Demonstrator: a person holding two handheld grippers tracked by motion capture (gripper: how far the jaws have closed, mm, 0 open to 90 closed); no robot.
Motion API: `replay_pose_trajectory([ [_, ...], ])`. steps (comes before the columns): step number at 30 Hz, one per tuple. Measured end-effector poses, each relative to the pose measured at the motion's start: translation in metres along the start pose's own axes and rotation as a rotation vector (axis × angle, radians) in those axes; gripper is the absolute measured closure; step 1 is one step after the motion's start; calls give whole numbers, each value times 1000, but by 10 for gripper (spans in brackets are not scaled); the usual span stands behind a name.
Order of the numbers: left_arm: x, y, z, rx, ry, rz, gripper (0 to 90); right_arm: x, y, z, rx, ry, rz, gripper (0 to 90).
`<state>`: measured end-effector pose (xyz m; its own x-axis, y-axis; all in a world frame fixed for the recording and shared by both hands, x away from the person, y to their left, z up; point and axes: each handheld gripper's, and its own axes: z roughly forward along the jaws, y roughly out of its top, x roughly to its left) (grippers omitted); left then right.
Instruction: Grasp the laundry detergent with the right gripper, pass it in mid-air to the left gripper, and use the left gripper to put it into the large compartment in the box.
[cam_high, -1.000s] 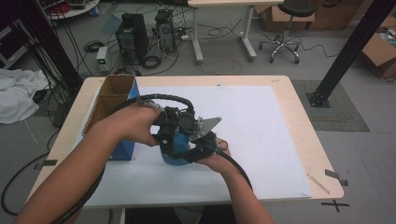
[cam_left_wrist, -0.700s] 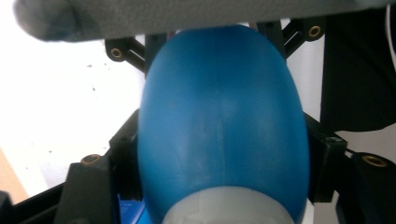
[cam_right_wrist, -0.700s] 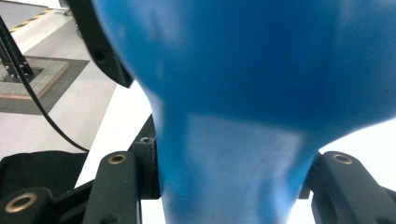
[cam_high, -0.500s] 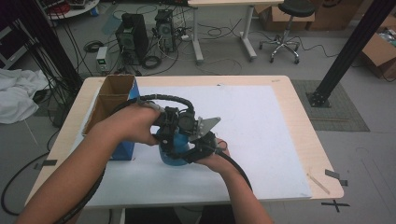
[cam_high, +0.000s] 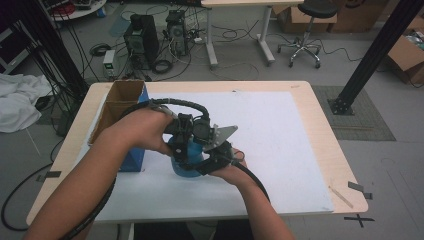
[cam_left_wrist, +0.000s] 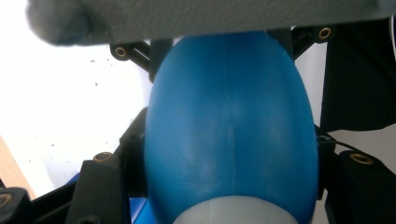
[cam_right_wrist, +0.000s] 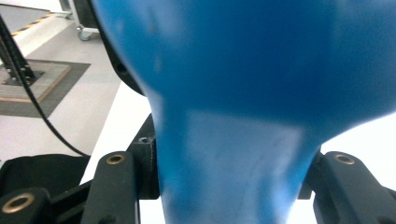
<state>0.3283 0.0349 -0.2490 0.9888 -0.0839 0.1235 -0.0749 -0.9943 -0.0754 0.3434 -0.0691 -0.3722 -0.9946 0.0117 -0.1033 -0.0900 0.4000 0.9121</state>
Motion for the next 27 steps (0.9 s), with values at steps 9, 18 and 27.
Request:
replay_pose_trajectory([
  [9,7,0,-4,6,-24,-20,389,3,0,-16,26,-35,20,317],
  [18,14,-5,-12,13,-43,-84,388,0,4,-33,109,-63,30,163],
  [27,26,-16,-24,20,-58,-150,387,-7,11,-53,219,-49,53,84],
])
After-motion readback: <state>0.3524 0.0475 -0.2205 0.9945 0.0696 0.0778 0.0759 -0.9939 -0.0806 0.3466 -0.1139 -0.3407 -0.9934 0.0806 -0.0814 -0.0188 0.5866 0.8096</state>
